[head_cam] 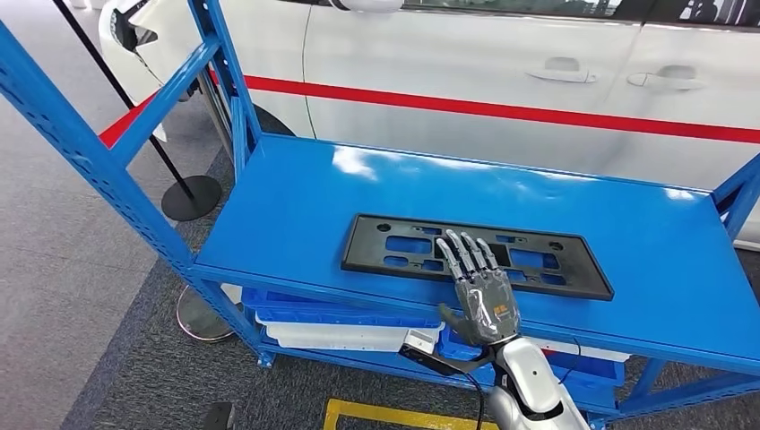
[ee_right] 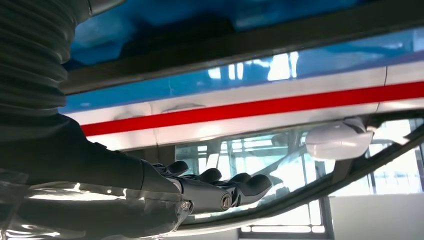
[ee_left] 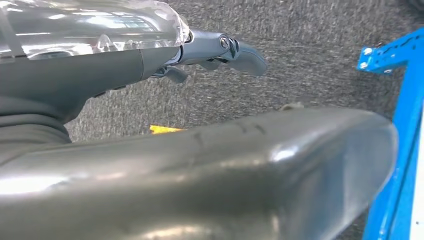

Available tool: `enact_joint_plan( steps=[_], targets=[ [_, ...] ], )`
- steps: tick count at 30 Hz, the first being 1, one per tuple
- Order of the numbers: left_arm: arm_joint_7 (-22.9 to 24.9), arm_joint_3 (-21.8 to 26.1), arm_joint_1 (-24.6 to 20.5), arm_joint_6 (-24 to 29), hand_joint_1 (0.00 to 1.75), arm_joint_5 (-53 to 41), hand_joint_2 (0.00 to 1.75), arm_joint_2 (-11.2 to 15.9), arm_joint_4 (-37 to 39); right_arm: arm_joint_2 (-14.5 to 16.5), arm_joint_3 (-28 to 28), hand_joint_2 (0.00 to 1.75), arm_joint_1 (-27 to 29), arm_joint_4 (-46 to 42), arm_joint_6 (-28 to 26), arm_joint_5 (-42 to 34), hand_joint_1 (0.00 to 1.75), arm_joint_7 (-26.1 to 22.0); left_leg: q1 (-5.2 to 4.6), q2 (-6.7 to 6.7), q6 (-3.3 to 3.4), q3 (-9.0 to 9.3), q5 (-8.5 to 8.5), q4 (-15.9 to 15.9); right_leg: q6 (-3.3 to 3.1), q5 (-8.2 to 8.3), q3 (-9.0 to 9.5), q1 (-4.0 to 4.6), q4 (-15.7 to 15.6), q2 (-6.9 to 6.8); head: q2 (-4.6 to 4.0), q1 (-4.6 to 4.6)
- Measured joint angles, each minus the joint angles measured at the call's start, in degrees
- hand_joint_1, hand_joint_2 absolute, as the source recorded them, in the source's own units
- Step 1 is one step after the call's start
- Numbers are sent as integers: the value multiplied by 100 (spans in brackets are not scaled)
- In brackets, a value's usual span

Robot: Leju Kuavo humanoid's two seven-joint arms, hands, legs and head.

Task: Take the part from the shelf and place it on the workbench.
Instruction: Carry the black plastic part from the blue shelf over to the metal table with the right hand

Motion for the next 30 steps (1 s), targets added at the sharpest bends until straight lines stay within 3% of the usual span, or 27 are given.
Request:
enact_joint_plan(
  steps=[2,5,7,9,10,11,12,14,16,19,21,24,25,26,27,28,30],
  targets=[
    [3,6,-8,-22,0,-2,0,2,0,25,0,175,-60,20,10,-2,0,32,-11,0,-54,-11,-9,0,-38,20,72,33,-230,4,0,-1],
    [1,19,-3,-55,0,-4,0,15,1,40,0,175,-88,34,30,-1,0,82,4,7,-145,-19,-59,33,-98,46,109,4,-309,10,0,-1],
    [2,28,-4,-62,0,-4,0,26,1,56,-1,175,-114,46,45,2,0,106,21,10,-198,-187,-307,439,-145,63,151,-22,-353,0,0,-2],
    [3,38,4,-64,0,-4,0,28,2,65,-15,175,-124,68,73,11,0,128,40,11,-242,-526,-641,1175,-172,52,166,-14,-354,-6,-1,-2],
    [4,44,12,-69,0,-4,0,30,2,65,-32,175,-117,81,86,19,0,139,47,12,-257,-663,-716,1447,-176,46,172,-10,-352,-7,-1,-2],
    [4,51,20,-76,0,-3,0,33,2,65,-53,175,-108,94,97,29,0,149,51,12,-266,-715,-686,1531,-176,38,178,-10,-349,-5,0,-2],
    [3,62,25,-86,0,-3,0,39,1,65,-77,175,-98,104,103,41,0,161,54,13,-266,-655,-545,1380,-167,29,189,-11,-345,0,0,-2],
    [-1,81,27,-105,0,-4,0,53,1,65,-119,175,-85,113,110,68,0,176,56,14,-242,-309,-167,643,-137,-1,218,-12,-331,12,-1,-2],
    [-13,91,21,-126,0,-9,0,62,1,65,-158,175,-74,114,124,105,0,190,37,10,-183,-46,6,90,-90,-30,223,6,-309,20,-1,-2],
    [-32,93,25,-158,0,-14,0,61,1,66,-223,175,-39,114,164,179,0,228,21,6,-82,-2,10,-22,-2,-45,219,15,-308,24,-1,-2],
    [-47,94,25,-177,0,-22,0,62,1,66,-274,175,-21,114,198,236,0,261,40,9,-18,24,32,-68,60,-157,157,2,-154,21,0,-1],
    [-61,95,12,-189,0,-70,0,64,1,64,-355,175,20,122,248,327,8,319,41,16,45,38,33,-90,116,-614,-308,-19,769,16,0,-1],
    [-61,95,13,-191,0,-92,0,64,1,64,-380,175,48,132,267,367,51,345,38,16,51,38,29,-89,125,-705,-472,-23,1069,16,0,-1],
    [-60,95,17,-193,0,-112,0,63,1,63,-404,175,77,144,285,420,95,383,37,14,51,40,25,-88,128,-697,-559,-25,1207,16,0,-1],
    [-60,95,21,-194,0,-124,0,63,2,63,-427,175,97,154,311,492,135,441,37,12,47,45,20,-85,123,-584,-546,-25,1135,15,0,-1],
    [-60,95,23,-195,0,-123,0,62,2,63,-446,175,107,161,339,575,175,511,37,9,38,53,13,-82,109,-389,-426,-26,856,14,0,-2],
    [-61,95,21,-196,0,-127,0,62,1,63,-487,175,107,166,412,728,175,650,24,6,0,64,-11,-64,63,-44,-81,-11,109,12,-1,-1]
  ],
)
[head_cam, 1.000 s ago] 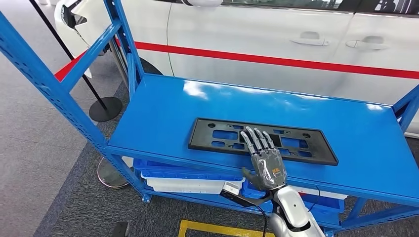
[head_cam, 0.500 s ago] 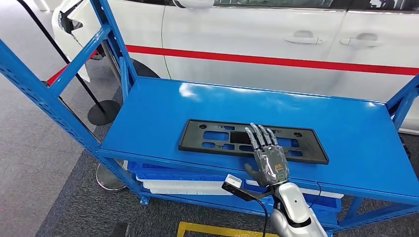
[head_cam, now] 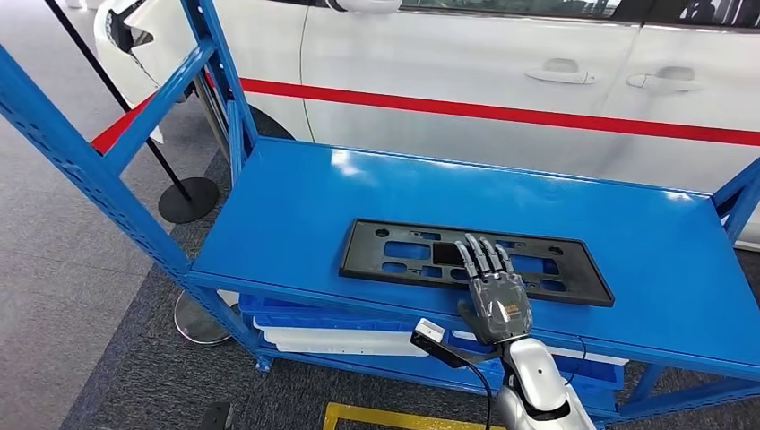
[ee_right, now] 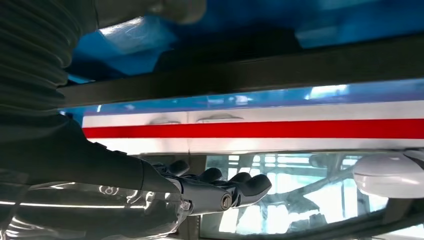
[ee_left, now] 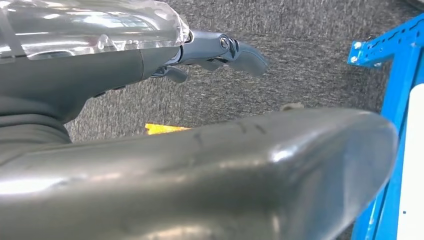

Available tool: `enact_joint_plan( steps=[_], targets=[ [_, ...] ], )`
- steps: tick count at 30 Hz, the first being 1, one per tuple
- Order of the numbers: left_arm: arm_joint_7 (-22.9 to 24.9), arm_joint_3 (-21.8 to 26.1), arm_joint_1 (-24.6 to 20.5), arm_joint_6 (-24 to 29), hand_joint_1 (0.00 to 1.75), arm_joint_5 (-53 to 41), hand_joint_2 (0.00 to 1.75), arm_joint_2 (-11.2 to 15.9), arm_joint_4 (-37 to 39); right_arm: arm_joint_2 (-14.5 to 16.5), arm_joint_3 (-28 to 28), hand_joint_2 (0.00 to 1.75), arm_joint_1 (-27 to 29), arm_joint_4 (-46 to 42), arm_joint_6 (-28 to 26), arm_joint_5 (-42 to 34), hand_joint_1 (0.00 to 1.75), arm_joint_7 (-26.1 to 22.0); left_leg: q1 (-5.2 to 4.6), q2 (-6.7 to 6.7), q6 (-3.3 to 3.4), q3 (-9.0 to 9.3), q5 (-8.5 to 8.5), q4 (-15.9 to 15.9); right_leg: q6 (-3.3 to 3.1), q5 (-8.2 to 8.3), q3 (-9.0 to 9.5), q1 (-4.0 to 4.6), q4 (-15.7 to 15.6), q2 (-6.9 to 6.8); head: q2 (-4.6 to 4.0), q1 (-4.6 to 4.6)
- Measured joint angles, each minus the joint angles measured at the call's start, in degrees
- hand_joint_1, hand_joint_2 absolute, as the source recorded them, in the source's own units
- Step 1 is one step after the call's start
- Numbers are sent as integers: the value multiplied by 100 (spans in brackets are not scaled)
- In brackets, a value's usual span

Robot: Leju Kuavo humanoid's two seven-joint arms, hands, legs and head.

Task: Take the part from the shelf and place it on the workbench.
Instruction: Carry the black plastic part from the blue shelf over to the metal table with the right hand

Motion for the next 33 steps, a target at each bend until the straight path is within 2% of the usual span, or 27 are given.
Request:
enact_joint_plan(
  steps=[1,2,5,6,7,10,11,12,13,15,16,17,20,22,23,25,26,27,28,30,31,32,33],
  targets=[
    [0,0,-3,0,0,-5,0,0,-1,0,-17,175,-3,4,67,65,175,63,-10,0,-25,0,-11,9,-25,81,116,12,-250,1,-1,0],
    [2,0,-6,-1,0,-22,0,0,-1,-1,-35,175,-4,19,154,129,175,127,-20,0,-53,-3,-20,15,-49,94,167,25,-369,3,-1,0],
    [13,-2,-11,-8,0,-87,0,1,-1,-1,-75,175,-23,106,355,281,175,286,-19,4,-149,3,-53,34,-137,97,186,24,-417,13,0,-1],
    [16,-2,-14,-11,0,-97,0,1,-1,1,-81,175,-43,135,370,298,175,310,-14,6,-180,-28,-124,127,-174,105,201,13,-436,9,0,-1],
    [19,-2,-17,-13,0,-99,0,1,-1,3,-83,175,-67,161,378,303,175,323,-7,7,-206,-113,-256,339,-204,110,217,1,-453,1,0,-1],
    [31,-2,-11,-17,0,-102,0,-2,1,9,-96,175,-129,267,407,302,175,352,14,9,-260,-616,-763,1439,-249,95,241,13,-455,-21,0,-1],
    [38,-2,-5,-17,0,-102,0,-2,1,13,-103,175,-146,305,417,299,175,355,18,9,-268,-716,-800,1643,-253,90,247,19,-453,-23,0,-1],
    [48,-2,0,-17,0,-99,0,-2,1,20,-108,175,-165,343,430,298,175,356,18,9,-267,-706,-717,1614,-252,85,257,21,-450,-21,0,-1],
    [56,-2,3,-16,0,-96,0,-2,1,32,-111,175,-190,379,445,298,175,355,18,9,-257,-585,-541,1358,-247,79,270,22,-448,-16,1,-1],
    [73,-2,-2,-10,0,-91,0,-2,0,72,-111,175,-256,454,480,303,175,356,8,9,-212,-181,-168,528,-219,59,296,35,-438,-4,-1,-1],
    [78,-2,-8,-7,0,-91,0,-2,-1,94,-113,175,-292,495,492,308,175,359,-2,8,-181,-34,-70,223,-198,52,298,45,-433,2,-1,-1],
    [83,-2,-11,-3,0,-91,0,-2,0,113,-115,175,-326,541,496,314,175,363,-16,7,-149,45,-39,52,-172,49,296,52,-429,7,-1,-1],
    [89,-2,-1,11,0,-87,0,-14,1,162,-127,175,-397,665,421,304,175,341,-17,10,-59,60,-29,-10,-84,47,289,47,-425,17,0,0],
    [89,-1,-5,27,0,-80,0,-27,1,193,-143,175,-418,729,338,194,175,250,12,21,9,77,8,-62,-31,-120,189,40,-194,14,0,3],
    [89,-1,-9,34,0,-77,0,-33,1,205,-154,175,-413,752,301,57,175,152,18,27,32,78,20,-75,-12,-291,53,30,96,11,1,4],
    [89,2,-7,47,0,-73,0,-35,1,233,-180,175,-370,757,250,-454,175,-165,16,26,50,63,23,-74,17,-655,-336,16,888,10,0,5],
    [89,5,3,57,0,-69,0,-38,1,244,-201,175,-328,701,253,-854,175,-394,16,25,49,64,20,-72,28,-729,-480,7,1169,9,0,5],
    [92,11,15,75,0,-64,0,-42,1,251,-227,175,-278,559,301,-1418,175,-682,19,25,44,72,14,-69,34,-688,-527,0,1246,9,-1,4],
    [100,20,26,96,0,-60,0,-47,1,255,-253,175,-224,350,372,-2052,175,-977,24,25,33,91,3,-67,33,-533,-449,-8,1072,6,-1,4],
    [138,40,37,151,0,-56,87,-59,1,280,-298,175,-118,-228,596,-3411,175,-1456,29,27,-5,141,-28,-63,7,-123,-61,-14,279,-4,-2,4],
    [160,48,33,184,0,-56,131,-61,1,297,-321,175,-41,-546,738,-4045,175,-1605,19,23,-33,156,-46,-53,-13,10,116,-8,-86,-12,-2,4],
    [177,55,27,217,0,-59,175,-63,1,311,-344,175,71,-894,897,-4675,175,-1744,10,17,-59,161,-59,-45,-33,70,224,2,-318,-21,-1,4],
    [186,65,25,243,0,-64,175,-63,1,309,-373,175,224,-1247,1040,-5259,175,-1892,1,9,-88,155,-67,-39,-55,71,261,17,-416,-29,-1,4]
  ],
)
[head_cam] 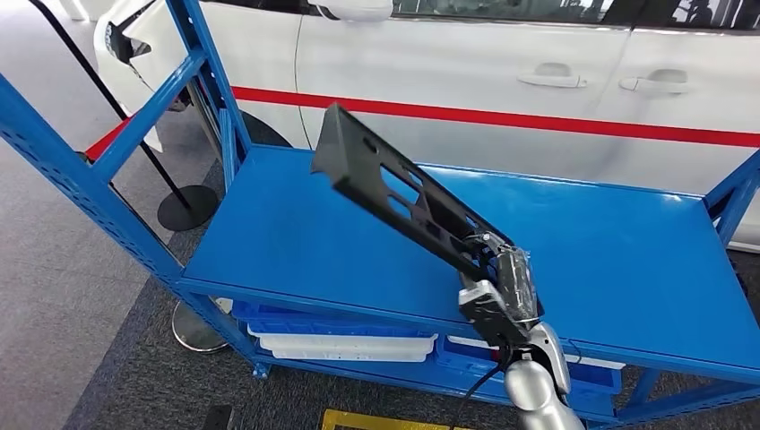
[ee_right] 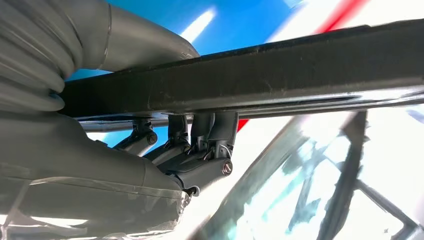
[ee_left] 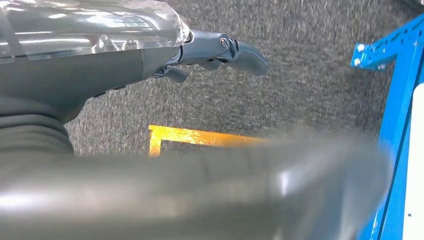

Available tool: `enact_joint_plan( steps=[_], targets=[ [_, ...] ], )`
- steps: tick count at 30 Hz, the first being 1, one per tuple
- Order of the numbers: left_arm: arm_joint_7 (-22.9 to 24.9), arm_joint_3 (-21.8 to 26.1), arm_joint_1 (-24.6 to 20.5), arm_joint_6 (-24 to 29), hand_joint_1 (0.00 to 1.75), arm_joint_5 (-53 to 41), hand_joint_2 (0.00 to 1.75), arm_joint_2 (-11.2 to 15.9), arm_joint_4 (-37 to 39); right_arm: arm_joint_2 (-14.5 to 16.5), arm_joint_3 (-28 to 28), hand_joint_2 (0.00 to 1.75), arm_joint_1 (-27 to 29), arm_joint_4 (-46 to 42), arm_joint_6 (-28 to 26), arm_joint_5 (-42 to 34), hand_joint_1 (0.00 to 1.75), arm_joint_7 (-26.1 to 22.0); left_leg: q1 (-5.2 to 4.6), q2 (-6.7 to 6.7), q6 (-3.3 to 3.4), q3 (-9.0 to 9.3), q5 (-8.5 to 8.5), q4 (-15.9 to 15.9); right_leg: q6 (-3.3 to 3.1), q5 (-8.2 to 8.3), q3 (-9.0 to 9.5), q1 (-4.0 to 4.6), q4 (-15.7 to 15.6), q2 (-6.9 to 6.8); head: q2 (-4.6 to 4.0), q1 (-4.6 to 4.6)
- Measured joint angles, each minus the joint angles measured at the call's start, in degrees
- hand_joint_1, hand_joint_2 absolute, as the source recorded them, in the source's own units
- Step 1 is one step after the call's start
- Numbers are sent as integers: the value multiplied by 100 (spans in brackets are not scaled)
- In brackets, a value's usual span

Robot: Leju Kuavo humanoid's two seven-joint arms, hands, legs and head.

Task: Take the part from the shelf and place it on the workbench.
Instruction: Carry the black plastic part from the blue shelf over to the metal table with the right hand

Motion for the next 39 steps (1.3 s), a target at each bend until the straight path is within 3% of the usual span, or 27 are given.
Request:
enact_joint_plan(
  steps=[2,4,7,8,9,10,11,13,15,19,21,23,24,25,26,28,30,33,34,36,38,39],
  targets=[
    [-2,16,23,26,0,-22,175,0,0,-13,-83,175,329,-753,215,-1024,175,-271,2,-9,-63,-17,-13,6,-60,5,-9,6,-21,-11,1,0],
    [-19,21,54,23,0,-69,175,0,0,-32,-220,175,591,-1471,354,-1675,175,-443,16,0,-121,-80,-147,163,-135,23,-5,-18,-46,-14,0,-1],
    [-51,19,60,16,0,-185,175,-5,0,-61,-495,175,1001,-2394,550,-2248,175,-663,31,8,-172,-505,-707,1163,-195,16,2,-20,-57,-18,1,0],
    [-60,17,61,10,0,-211,175,-9,0,-73,-595,175,1173,-2648,618,-2403,175,-760,33,8,-181,-662,-840,1513,-199,10,4,-12,-56,-18,1,0],
    [-73,17,64,-3,0,-228,175,-11,0,-87,-696,175,1358,-2876,691,-2567,175,-898,33,8,-182,-741,-864,1689,-199,3,8,-7,-54,-16,1,0],
    [-91,16,65,-20,0,-237,175,-12,0,-102,-805,175,1556,-3096,771,-2748,175,-1082,32,8,-173,-712,-770,1633,-193,-7,19,-3,-51,-14,1,0],
    [-114,16,66,-37,0,-235,175,-12,0,-117,-925,175,1754,-3309,863,-2938,175,-1301,32,8,-154,-576,-583,1350,-184,-21,38,1,-49,-11,1,0],
    [-173,22,66,-68,0,-210,175,-8,0,-142,-1174,175,2115,-3662,1091,-3292,175,-1687,17,7,-88,-179,-212,528,-152,-55,78,16,-41,-7,1,0],
    [-237,46,64,-89,0,-162,175,-4,0,-151,-1468,175,2400,-3951,1421,-3586,175,-1856,-12,4,-33,33,-106,82,-104,-72,80,24,-26,0,2,0],
    [-320,108,67,-80,0,-98,175,-7,0,-79,-2101,175,2712,-4338,2178,-4066,175,-1889,-5,6,80,76,-90,-24,22,-150,50,9,68,13,1,1],
    [-299,150,61,-45,0,-51,175,-9,0,25,-2427,175,2793,-4450,2586,-4459,175,-1887,15,14,138,91,-61,-62,74,-444,-155,-12,534,17,1,2],
    [-244,217,59,-27,0,17,175,-6,0,138,-2756,175,2882,-4471,2828,-4925,175,-1862,12,15,160,79,-48,-52,117,-784,-496,-35,1251,16,1,2],
    [-212,254,61,-27,0,50,175,-7,0,181,-2920,175,2931,-4459,2845,-5139,175,-1842,11,14,159,73,-43,-42,133,-841,-604,-50,1475,16,0,2],
    [-185,286,63,-31,0,70,175,-7,0,213,-3065,175,2976,-4445,2810,-5299,175,-1823,12,13,156,66,-40,-29,144,-791,-614,-66,1498,15,0,2],
    [-158,315,64,-35,0,89,175,-7,0,241,-3201,175,3013,-4432,2774,-5427,175,-1803,14,11,150,60,-43,-15,150,-645,-518,-82,1309,14,1,2],
    [-104,370,61,-20,0,111,175,-6,0,279,-3415,175,3059,-4412,2757,-5581,175,-1747,5,8,113,41,-64,34,146,-302,-149,-103,588,14,1,2],
    [-48,428,49,35,0,160,175,-5,0,289,-3566,175,3093,-4378,2785,-5640,175,-1680,-18,4,49,11,-79,87,103,-148,55,-90,144,30,1,1],
    [0,527,41,128,0,247,175,-5,0,291,-3708,175,3124,-4264,2926,-5614,175,-1611,-22,8,-53,-24,-61,106,-12,-90,11,-73,95,47,1,1],
    [5,557,43,151,0,273,175,-6,0,291,-3728,175,3126,-4216,3056,-5645,175,-1603,-15,10,-80,-54,-127,161,-60,-57,-15,-78,83,48,0,1],
    [10,614,45,182,0,311,175,-7,0,292,-3744,175,3127,-4109,3369,-5755,175,-1597,1,13,-120,-219,-501,580,-143,21,-93,-84,62,54,1,0],
    [17,664,42,197,0,313,175,-9,0,292,-3758,175,3129,-3999,3549,-5827,175,-1588,6,13,-134,-453,-988,1304,-174,102,-202,-58,64,81,1,0],
    [21,680,42,207,0,316,175,-10,0,292,-3771,175,3131,-3951,3591,-5852,175,-1579,6,12,-131,-509,-1121,1567,-178,146,-258,-41,66,103,1,0]
  ],
)
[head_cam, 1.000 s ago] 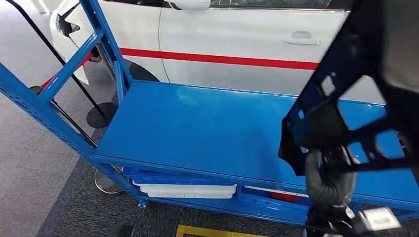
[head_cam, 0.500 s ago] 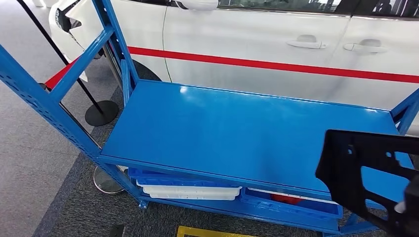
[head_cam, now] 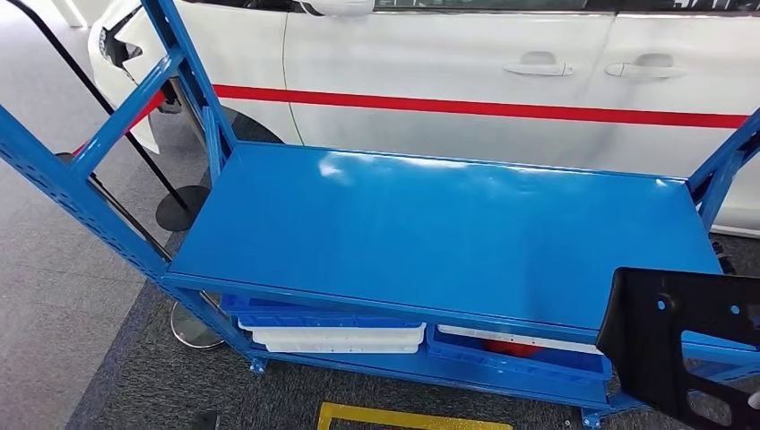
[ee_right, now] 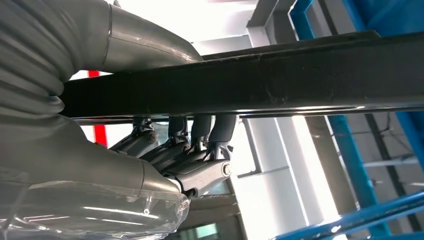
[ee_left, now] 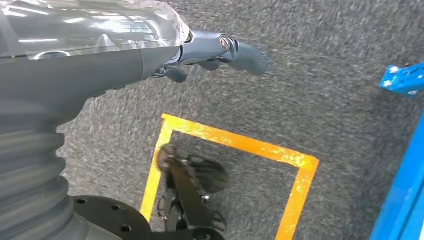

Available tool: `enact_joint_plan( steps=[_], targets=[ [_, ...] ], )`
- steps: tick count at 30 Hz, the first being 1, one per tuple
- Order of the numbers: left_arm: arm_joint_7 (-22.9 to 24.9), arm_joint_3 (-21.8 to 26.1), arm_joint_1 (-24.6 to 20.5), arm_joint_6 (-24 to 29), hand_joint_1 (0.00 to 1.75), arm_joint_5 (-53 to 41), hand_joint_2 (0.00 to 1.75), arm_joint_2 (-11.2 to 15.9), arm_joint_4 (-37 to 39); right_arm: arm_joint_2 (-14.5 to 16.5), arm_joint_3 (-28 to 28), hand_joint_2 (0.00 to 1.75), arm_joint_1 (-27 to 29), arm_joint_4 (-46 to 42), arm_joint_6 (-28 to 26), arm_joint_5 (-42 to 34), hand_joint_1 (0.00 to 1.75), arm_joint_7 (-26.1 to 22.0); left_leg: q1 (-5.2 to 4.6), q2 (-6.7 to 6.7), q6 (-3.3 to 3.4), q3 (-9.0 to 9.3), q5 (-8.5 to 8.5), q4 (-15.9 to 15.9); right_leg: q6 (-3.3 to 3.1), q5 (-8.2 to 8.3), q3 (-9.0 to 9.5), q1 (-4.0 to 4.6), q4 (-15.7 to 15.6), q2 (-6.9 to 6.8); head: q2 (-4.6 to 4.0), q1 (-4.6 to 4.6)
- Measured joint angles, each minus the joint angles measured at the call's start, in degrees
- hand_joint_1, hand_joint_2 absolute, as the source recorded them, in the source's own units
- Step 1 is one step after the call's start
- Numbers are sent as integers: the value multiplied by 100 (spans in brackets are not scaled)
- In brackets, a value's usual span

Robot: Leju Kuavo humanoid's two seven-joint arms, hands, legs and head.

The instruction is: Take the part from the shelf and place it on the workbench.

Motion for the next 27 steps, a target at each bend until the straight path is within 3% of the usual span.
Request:
enact_joint_plan(
  steps=[1,2,5,7,10,11,12,14,15,16,17,18,19,20,22,24,26,27],
  targets=[
    [7,13,0,18,0,17,175,-1,0,2,-15,175,2,43,47,-33,175,12,-3,-2,17,41,-32,75,0,48,-60,18,2,34,-1,0],
    [22,31,0,48,0,44,175,-1,0,7,-33,175,6,82,109,-70,175,28,-13,-10,50,202,41,-91,2,99,-118,36,3,76,-1,0],
    [144,116,-14,184,0,104,175,4,0,46,-101,175,29,177,321,-151,175,77,-81,-208,228,1000,403,-1315,29,264,-254,68,-2,216,-1,1],
    [260,161,-26,300,0,111,175,-4,0,82,-166,175,54,246,478,-174,175,128,-139,-294,292,1184,486,-1666,91,369,-291,51,-23,286,1,-1],
    [389,215,-37,437,0,131,175,-51,0,162,-276,175,100,344,697,-182,175,208,-136,-132,340,1128,689,-1744,202,470,-332,31,-72,367,0,0],
    [407,235,-40,458,0,145,175,-65,0,183,-309,175,112,368,733,-183,175,219,-116,-66,366,1089,779,-1795,224,346,-376,38,1,311,0,2],
    [418,250,-40,471,0,159,175,-78,0,195,-335,175,117,391,755,-183,175,229,-95,8,384,1031,866,-1835,243,100,-446,40,194,220,0,4],
    [445,273,-27,489,0,174,175,-82,0,215,-373,175,117,446,817,-174,175,261,-103,162,400,884,983,-1842,300,-522,-594,14,865,35,-1,7],
    [466,281,-19,497,0,175,175,-85,0,232,-388,175,118,474,866,-162,175,287,-102,244,391,804,1032,-1827,341,-692,-631,-14,1209,-5,0,8],
    [487,290,-16,506,0,176,175,-87,0,254,-410,175,122,502,928,-145,175,316,-99,323,375,725,1073,-1801,381,-708,-606,-48,1433,-32,-1,7],
    [508,298,-17,513,0,177,175,-88,0,282,-435,175,124,528,990,-120,175,346,-92,399,355,640,1109,-1762,419,-604,-498,-85,1486,-59,0,7],
    [531,303,-20,520,0,177,175,-88,0,313,-461,175,125,549,1047,-91,175,377,-82,469,331,552,1137,-1706,454,-450,-283,-122,1333,-111,0,7],
    [559,311,-27,528,0,175,175,-87,-1,349,-482,175,124,567,1091,-60,175,401,-74,533,302,469,1156,-1635,483,-360,13,-152,1013,-212,0,7],
    [592,323,-33,543,0,175,175,-83,-3,390,-494,175,117,579,1123,-28,175,424,-70,586,268,384,1167,-1558,496,-373,321,-146,612,-335,0,7],
    [658,360,-51,591,0,178,175,-75,-7,470,-504,175,117,590,1161,13,175,455,-76,680,190,291,1194,-1447,418,-520,662,-103,70,-490,1,-3],
    [697,407,-62,655,0,187,175,-73,-9,556,-516,175,151,592,1195,30,175,473,-69,779,102,270,1254,-1431,265,-524,628,-57,-25,-427,0,-14],
    [700,449,-57,715,0,200,175,-71,-9,649,-525,175,191,590,1221,45,175,485,-32,648,10,222,1110,-1333,143,-408,524,-52,-51,-328,-1,-14],
    [693,471,-44,741,0,211,175,-70,-9,697,-525,175,202,589,1227,58,175,499,-18,491,-21,172,887,-1159,92,-337,456,-55,-61,-275,-1,-15]
  ],
)
